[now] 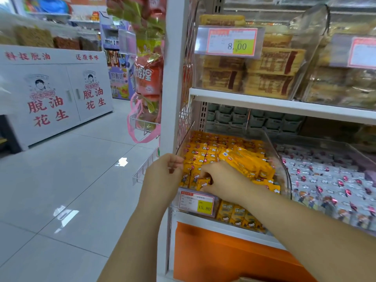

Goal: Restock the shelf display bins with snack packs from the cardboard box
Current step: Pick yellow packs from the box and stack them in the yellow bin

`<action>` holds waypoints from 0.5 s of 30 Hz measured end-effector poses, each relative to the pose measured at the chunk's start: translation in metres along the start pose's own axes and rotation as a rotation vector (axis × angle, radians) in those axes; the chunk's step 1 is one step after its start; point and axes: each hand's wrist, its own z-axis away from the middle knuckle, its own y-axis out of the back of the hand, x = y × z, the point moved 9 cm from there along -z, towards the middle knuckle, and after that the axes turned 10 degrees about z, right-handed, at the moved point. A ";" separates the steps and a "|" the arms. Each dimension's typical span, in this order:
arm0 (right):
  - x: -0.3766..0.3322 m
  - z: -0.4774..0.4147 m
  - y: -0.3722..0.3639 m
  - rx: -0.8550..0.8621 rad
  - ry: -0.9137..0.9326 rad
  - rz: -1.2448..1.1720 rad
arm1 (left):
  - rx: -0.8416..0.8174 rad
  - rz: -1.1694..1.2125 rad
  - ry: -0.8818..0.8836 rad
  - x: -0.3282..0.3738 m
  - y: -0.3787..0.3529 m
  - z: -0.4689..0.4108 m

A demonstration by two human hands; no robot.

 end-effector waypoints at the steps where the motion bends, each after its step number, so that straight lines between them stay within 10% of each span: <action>1: -0.001 0.001 0.001 -0.001 0.000 0.005 | -0.010 -0.008 0.005 -0.002 0.001 0.001; 7: 0.018 0.025 0.049 0.355 -0.105 0.063 | -0.040 -0.035 0.017 -0.006 0.005 0.002; 15: 0.034 0.012 0.048 0.260 -0.171 0.218 | -0.066 -0.045 0.002 0.000 -0.006 0.003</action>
